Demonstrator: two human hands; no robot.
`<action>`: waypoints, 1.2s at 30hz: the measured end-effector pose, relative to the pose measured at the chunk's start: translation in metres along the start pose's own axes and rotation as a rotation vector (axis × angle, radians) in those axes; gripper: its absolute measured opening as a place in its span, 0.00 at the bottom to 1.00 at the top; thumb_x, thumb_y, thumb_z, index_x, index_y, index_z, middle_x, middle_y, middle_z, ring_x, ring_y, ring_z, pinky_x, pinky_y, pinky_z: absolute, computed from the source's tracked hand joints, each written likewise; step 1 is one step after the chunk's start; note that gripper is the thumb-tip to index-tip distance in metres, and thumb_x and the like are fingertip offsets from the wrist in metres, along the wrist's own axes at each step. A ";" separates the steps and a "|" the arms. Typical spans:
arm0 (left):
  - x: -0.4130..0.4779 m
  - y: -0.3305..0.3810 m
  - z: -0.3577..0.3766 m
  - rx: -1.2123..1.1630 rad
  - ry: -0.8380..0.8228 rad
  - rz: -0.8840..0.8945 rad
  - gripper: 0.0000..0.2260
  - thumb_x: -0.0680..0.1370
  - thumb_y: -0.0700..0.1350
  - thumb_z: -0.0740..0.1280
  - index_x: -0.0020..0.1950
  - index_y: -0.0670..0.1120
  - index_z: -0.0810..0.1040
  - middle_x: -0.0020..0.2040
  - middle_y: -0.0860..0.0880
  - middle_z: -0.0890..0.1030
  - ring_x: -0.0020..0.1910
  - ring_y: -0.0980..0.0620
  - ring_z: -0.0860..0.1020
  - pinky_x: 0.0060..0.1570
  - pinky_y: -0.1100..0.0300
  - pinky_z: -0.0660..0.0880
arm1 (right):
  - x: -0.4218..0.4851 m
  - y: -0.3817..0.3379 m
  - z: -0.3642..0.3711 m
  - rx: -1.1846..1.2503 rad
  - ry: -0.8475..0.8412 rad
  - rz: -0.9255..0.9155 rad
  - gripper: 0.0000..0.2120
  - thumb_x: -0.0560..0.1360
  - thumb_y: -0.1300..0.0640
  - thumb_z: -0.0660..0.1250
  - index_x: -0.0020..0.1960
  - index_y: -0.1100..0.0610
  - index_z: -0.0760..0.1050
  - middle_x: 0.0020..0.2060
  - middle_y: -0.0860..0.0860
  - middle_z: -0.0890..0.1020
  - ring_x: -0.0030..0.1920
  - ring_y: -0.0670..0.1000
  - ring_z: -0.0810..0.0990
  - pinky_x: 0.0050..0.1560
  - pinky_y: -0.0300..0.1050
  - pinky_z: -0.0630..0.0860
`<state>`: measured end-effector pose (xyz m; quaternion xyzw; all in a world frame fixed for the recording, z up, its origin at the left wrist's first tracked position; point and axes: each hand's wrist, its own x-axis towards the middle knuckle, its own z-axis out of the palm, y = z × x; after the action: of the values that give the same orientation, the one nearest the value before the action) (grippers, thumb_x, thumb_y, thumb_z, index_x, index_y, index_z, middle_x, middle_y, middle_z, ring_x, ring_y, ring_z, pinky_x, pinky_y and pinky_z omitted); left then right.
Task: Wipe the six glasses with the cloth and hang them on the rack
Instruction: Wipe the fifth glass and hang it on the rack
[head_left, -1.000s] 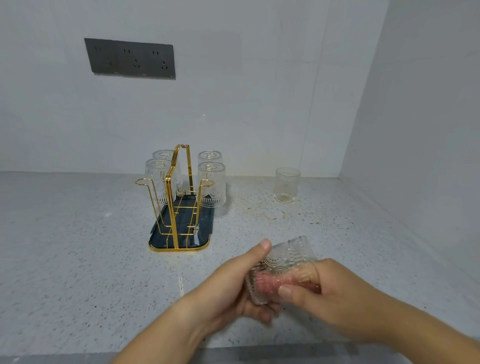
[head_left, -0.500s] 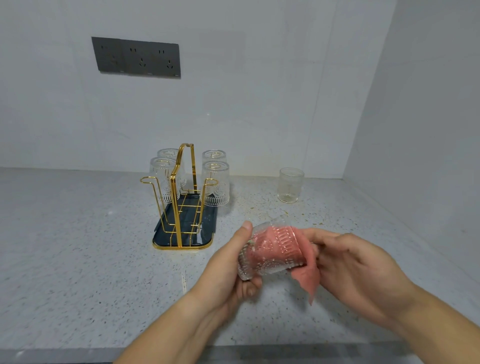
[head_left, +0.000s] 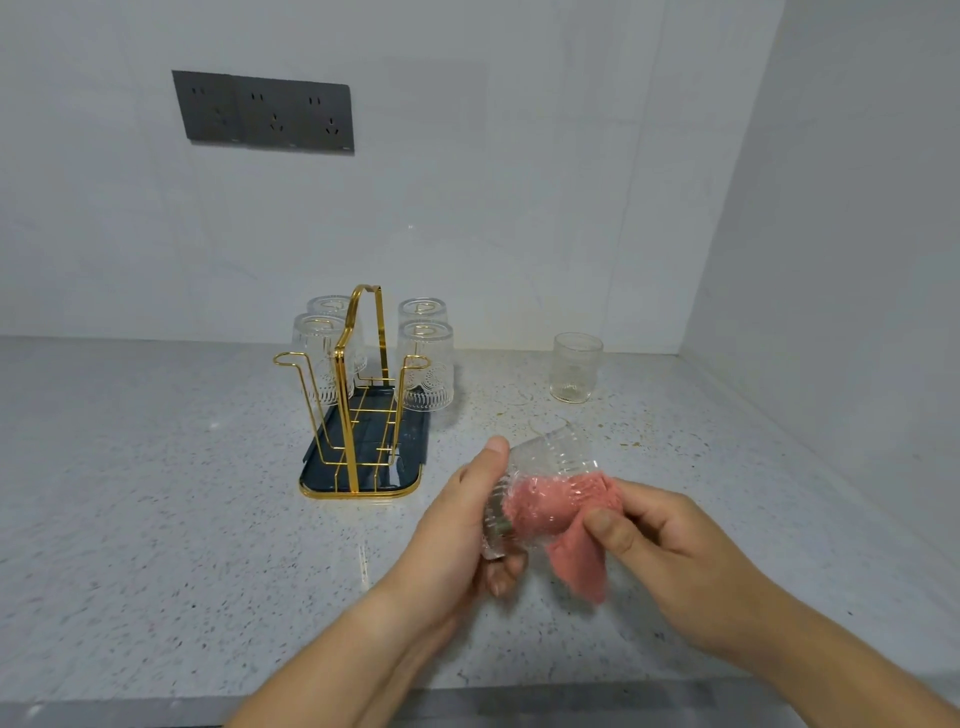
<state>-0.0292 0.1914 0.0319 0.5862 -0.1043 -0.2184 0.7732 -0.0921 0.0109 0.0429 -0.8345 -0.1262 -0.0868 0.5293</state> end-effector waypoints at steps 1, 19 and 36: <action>-0.001 -0.001 0.001 0.058 0.043 0.068 0.25 0.81 0.65 0.60 0.52 0.41 0.74 0.27 0.47 0.74 0.23 0.51 0.70 0.22 0.62 0.66 | 0.001 -0.003 0.002 0.050 0.009 0.011 0.19 0.82 0.43 0.60 0.42 0.51 0.83 0.39 0.53 0.86 0.43 0.53 0.85 0.54 0.52 0.80; -0.005 0.010 0.000 -0.233 -0.143 -0.290 0.27 0.79 0.65 0.62 0.36 0.44 0.83 0.30 0.45 0.76 0.19 0.54 0.71 0.16 0.68 0.62 | -0.006 -0.014 0.006 0.002 0.026 -0.042 0.13 0.80 0.39 0.63 0.46 0.45 0.81 0.37 0.46 0.84 0.38 0.46 0.83 0.40 0.41 0.78; -0.005 -0.007 0.009 0.054 -0.111 -0.019 0.32 0.78 0.72 0.57 0.61 0.45 0.77 0.36 0.47 0.83 0.31 0.49 0.80 0.25 0.58 0.75 | 0.001 -0.013 0.004 0.229 0.170 0.059 0.17 0.79 0.48 0.61 0.43 0.57 0.83 0.34 0.57 0.86 0.37 0.58 0.85 0.42 0.45 0.81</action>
<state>-0.0389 0.1847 0.0288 0.5947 -0.1474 -0.2549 0.7481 -0.0948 0.0199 0.0530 -0.7616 -0.0654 -0.1269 0.6321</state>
